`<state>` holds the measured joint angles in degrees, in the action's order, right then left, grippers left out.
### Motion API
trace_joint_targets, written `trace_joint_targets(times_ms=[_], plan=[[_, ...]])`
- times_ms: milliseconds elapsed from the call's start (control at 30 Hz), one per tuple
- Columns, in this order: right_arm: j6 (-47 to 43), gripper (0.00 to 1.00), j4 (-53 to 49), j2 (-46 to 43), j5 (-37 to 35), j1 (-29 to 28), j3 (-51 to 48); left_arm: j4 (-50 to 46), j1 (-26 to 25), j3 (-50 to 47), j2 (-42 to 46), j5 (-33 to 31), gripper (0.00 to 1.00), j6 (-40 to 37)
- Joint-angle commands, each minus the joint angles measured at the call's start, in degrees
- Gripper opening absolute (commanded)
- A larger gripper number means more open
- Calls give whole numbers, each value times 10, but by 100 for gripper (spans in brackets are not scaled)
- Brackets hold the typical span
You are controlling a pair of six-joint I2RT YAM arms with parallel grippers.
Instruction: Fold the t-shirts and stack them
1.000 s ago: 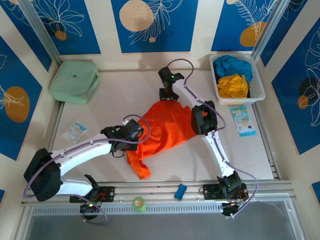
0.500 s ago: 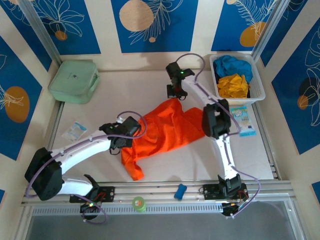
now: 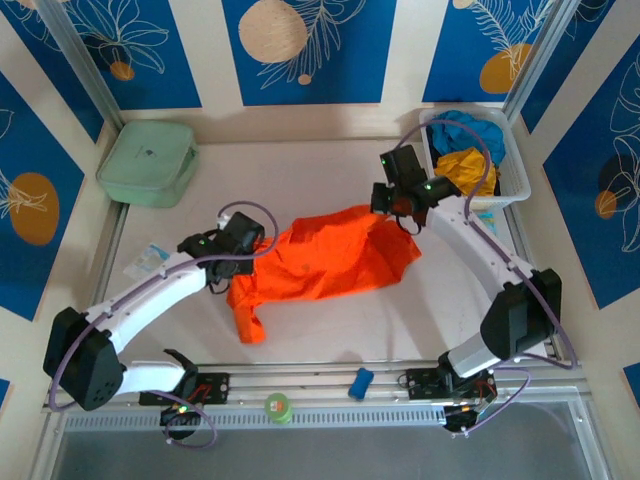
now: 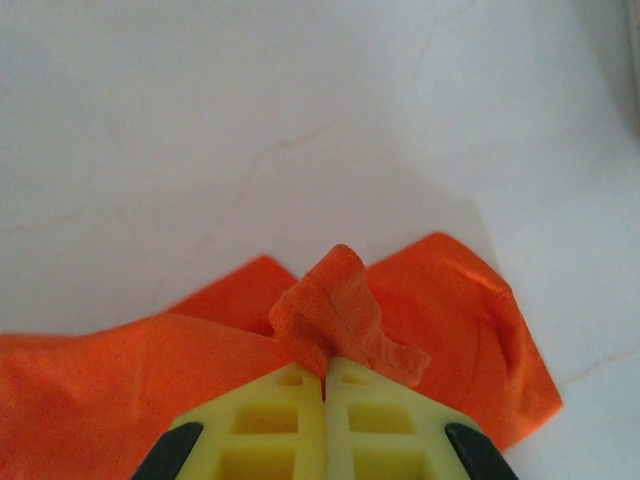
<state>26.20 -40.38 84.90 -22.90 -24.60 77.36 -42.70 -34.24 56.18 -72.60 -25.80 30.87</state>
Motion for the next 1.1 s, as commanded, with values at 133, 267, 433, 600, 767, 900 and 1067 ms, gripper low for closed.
trace_joint_targets(times_ms=[133,267,433,600,767,900,1067], plan=[[63,0,-3,-148,32,-44,-78,-23,44,192,-10,-47,0,-117],[83,0,5,-192,50,-102,-102,-42,44,284,-8,-48,0,-164],[66,0,20,-216,68,-184,-72,-66,44,368,13,-65,0,-211],[38,0,35,-209,127,-245,-17,-74,44,429,39,-108,0,-273],[22,0,26,-195,134,-299,32,-64,44,510,22,-99,0,-340],[11,0,15,-198,139,-329,69,-55,44,584,-27,-62,0,-382],[-3,0,-10,-209,149,-350,102,-24,43,644,-93,10,0,-400]])
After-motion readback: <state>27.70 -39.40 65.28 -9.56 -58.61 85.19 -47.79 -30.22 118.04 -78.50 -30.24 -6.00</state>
